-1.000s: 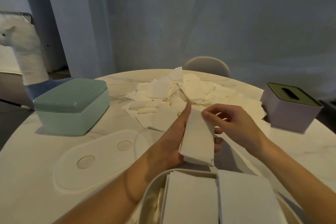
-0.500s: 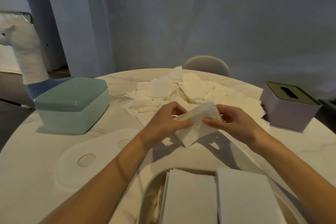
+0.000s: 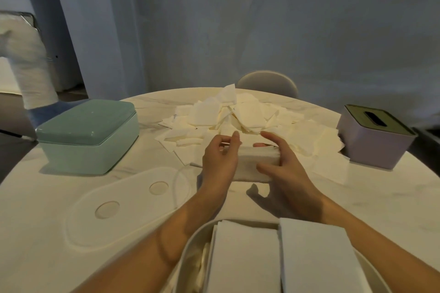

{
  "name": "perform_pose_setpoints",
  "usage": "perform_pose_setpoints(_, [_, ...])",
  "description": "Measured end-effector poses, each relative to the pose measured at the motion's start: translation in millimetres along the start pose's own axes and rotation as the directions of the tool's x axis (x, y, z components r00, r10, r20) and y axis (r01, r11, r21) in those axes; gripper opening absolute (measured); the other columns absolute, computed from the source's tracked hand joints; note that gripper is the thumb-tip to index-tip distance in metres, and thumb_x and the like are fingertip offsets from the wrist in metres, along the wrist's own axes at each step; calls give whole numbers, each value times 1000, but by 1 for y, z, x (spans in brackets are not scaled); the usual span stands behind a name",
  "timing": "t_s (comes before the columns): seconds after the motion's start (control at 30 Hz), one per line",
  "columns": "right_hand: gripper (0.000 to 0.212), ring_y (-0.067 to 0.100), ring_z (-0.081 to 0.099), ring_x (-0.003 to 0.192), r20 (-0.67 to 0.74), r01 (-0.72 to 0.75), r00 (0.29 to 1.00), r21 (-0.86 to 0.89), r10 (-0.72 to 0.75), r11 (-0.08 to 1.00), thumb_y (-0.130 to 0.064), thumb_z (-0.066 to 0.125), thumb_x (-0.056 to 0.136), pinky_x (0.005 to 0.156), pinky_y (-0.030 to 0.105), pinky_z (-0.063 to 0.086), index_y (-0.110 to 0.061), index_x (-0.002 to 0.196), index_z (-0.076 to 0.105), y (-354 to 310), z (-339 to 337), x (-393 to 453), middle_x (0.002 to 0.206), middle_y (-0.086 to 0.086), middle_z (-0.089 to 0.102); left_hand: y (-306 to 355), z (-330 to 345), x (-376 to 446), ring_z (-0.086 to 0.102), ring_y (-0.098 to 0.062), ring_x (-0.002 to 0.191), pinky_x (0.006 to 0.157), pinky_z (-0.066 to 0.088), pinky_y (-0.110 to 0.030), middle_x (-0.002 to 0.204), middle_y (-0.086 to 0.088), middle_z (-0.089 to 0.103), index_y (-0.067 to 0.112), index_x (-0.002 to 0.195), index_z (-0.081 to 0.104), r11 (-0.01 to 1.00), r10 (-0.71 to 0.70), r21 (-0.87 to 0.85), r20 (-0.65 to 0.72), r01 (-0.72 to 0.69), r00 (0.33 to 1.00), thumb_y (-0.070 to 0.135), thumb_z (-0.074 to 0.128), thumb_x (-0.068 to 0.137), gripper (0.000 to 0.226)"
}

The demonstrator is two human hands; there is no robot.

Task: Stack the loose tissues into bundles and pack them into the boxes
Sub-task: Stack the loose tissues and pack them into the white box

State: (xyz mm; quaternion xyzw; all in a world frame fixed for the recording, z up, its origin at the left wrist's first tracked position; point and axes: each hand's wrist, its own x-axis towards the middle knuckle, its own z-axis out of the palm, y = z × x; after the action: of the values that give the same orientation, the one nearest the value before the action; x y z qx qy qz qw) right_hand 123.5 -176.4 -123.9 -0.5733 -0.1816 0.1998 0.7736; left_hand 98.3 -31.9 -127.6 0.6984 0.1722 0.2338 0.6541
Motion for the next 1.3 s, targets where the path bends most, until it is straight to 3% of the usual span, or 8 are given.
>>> perform_pose_setpoints(0.13, [79,38,54,115,-29,32,999,-5,-32,999,13,66,87,75,51,60,-51,131,52,-3,6,-4,126,-3,53,-1,-1,2,60,-19,104,95,59,-43,122,7,63,37,117,61,1000,-1,9,-34,1,999,40,55,102,17])
perform_pose_setpoints(0.23, [80,38,54,116,-24,43,999,-43,-44,998,13,67,86,81,60,58,-50,132,50,0,11,-3,125,-3,53,1,1,1,60,-21,108,99,57,-48,122,6,62,34,121,60,1000,-7,4,-39,7,999,46,53,103,23])
perform_pose_setpoints(0.5, [86,38,55,118,2,106,994,-102,-106,989,12,66,84,73,47,59,-54,136,46,4,14,1,124,-6,54,2,1,4,59,-19,106,98,57,-49,118,8,63,34,110,66,1000,4,15,-72,-3,997,44,52,104,18])
perform_pose_setpoints(0.77, [91,37,55,118,128,127,987,-205,-102,970,14,63,86,83,61,59,-55,140,41,4,12,1,125,-9,52,2,-4,6,61,-17,103,99,54,-52,113,13,65,40,108,59,1000,-1,11,-80,2,997,53,51,93,22])
perform_pose_setpoints(0.93, [70,21,56,119,164,237,970,-469,-180,851,-7,71,93,85,37,62,-51,140,44,6,1,2,133,-19,49,-2,-7,13,62,-20,103,96,56,-52,109,10,65,38,104,55,999,-1,34,-91,4,996,44,52,102,7])
perform_pose_setpoints(1.1, [36,11,61,116,203,328,944,-664,-260,671,-31,68,94,91,26,58,-41,127,61,-4,-22,11,124,-24,60,11,-24,8,61,-19,104,68,55,-22,119,0,63,27,117,57,998,29,42,177,-37,984,31,44,109,16])
perform_pose_setpoints(1.23, [29,4,64,108,218,384,919,-682,-328,622,-30,71,90,88,23,58,-33,119,69,-13,-29,13,114,-25,66,21,-41,14,60,-12,103,72,47,-15,118,8,62,26,122,59,891,104,353,454,-286,885,54,63,95,39])
perform_pose_setpoints(1.3, [33,9,66,109,234,393,917,-663,-323,637,-31,72,88,89,26,58,-28,121,70,-17,-33,12,116,-19,69,22,-47,16,63,-15,104,74,48,-12,113,9,64,24,123,63,788,155,434,546,-436,823,44,78,87,44])
